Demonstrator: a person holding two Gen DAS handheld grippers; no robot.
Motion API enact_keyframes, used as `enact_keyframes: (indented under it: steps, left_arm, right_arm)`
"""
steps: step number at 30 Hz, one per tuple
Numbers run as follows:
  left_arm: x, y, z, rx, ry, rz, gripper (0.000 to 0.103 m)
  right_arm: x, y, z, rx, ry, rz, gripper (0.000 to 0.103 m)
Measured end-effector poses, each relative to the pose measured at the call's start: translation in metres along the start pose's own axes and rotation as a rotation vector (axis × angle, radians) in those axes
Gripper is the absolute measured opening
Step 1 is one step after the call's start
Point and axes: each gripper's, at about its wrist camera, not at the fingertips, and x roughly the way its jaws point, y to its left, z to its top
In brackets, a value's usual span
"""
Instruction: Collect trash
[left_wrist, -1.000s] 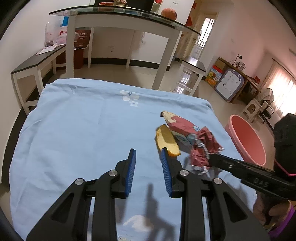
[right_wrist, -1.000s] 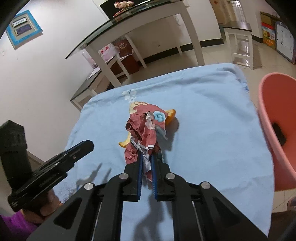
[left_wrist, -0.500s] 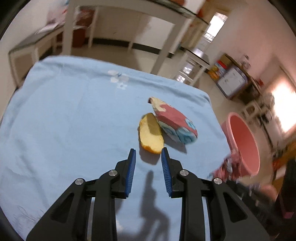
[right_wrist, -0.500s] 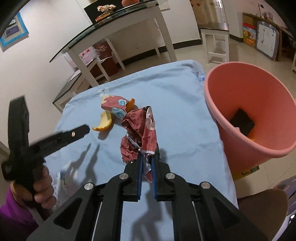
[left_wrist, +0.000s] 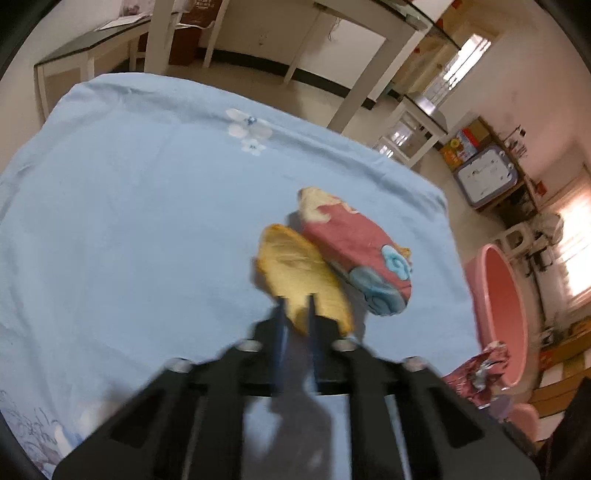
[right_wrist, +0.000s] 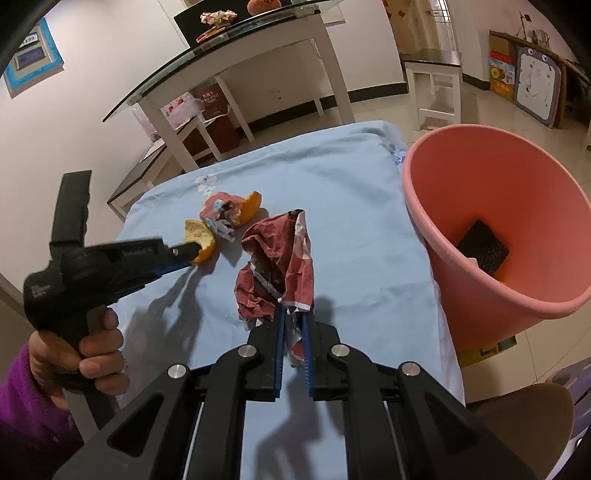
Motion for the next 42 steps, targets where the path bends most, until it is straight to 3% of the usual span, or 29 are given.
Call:
enact_keyframes:
  steps: [8, 15, 17, 19, 23, 25, 30, 31, 32, 33, 35, 37, 42]
  left_arm:
    - [-0.034, 0.011, -0.001, 0.061, -0.113, 0.055, 0.000]
    - [-0.057, 0.007, -0.003, 0.152, -0.166, 0.028, 0.001]
    - [-0.057, 0.001, -0.002, 0.170, -0.159, 0.017, 0.024]
    - [-0.054, -0.010, -0.001, 0.168, -0.154, -0.022, 0.031]
    - [-0.042, -0.042, -0.003, 0.267, -0.169, -0.017, 0.031]
    - [-0.028, -0.054, -0.004, 0.327, -0.183, 0.056, 0.031]
    - [-0.003, -0.048, 0.001, 0.306, -0.162, 0.123, 0.030]
    - [-0.001, -0.044, 0.001, 0.293, -0.160, 0.124, 0.014]
    - [-0.001, -0.038, 0.003, 0.281, -0.156, 0.119, 0.006]
    - [-0.003, -0.033, 0.003, 0.268, -0.159, 0.111, 0.006]
    - [-0.010, -0.027, 0.005, 0.257, -0.176, 0.095, 0.004]
    - [-0.021, -0.022, 0.004, 0.248, -0.205, 0.068, 0.003]
    - [-0.048, -0.010, 0.003, 0.220, -0.265, 0.015, 0.003]
  right_arm:
    - [-0.002, 0.002, 0.000, 0.010, -0.007, 0.020, 0.008]
    - [-0.009, 0.006, -0.002, 0.007, -0.016, 0.022, 0.008]
    - [-0.009, 0.006, -0.002, 0.006, -0.016, 0.022, 0.008]
    - [-0.010, 0.007, -0.003, 0.004, -0.017, 0.023, 0.008]
    - [-0.010, 0.006, -0.002, 0.004, -0.020, 0.019, 0.008]
    - [-0.009, 0.005, -0.002, 0.007, -0.013, 0.016, 0.008]
    - [-0.005, 0.003, -0.002, 0.007, -0.005, 0.011, 0.008]
    - [-0.005, 0.003, -0.001, 0.007, -0.003, 0.010, 0.009]
    - [-0.005, 0.002, -0.001, 0.009, -0.002, 0.010, 0.010]
    - [-0.004, 0.002, -0.001, 0.012, 0.001, 0.010, 0.013]
    - [-0.002, 0.001, -0.001, 0.023, 0.010, 0.015, 0.035]
    - [-0.003, 0.000, -0.001, 0.054, 0.006, 0.044, 0.049]
    - [-0.008, 0.008, 0.002, 0.047, -0.014, 0.057, 0.058]
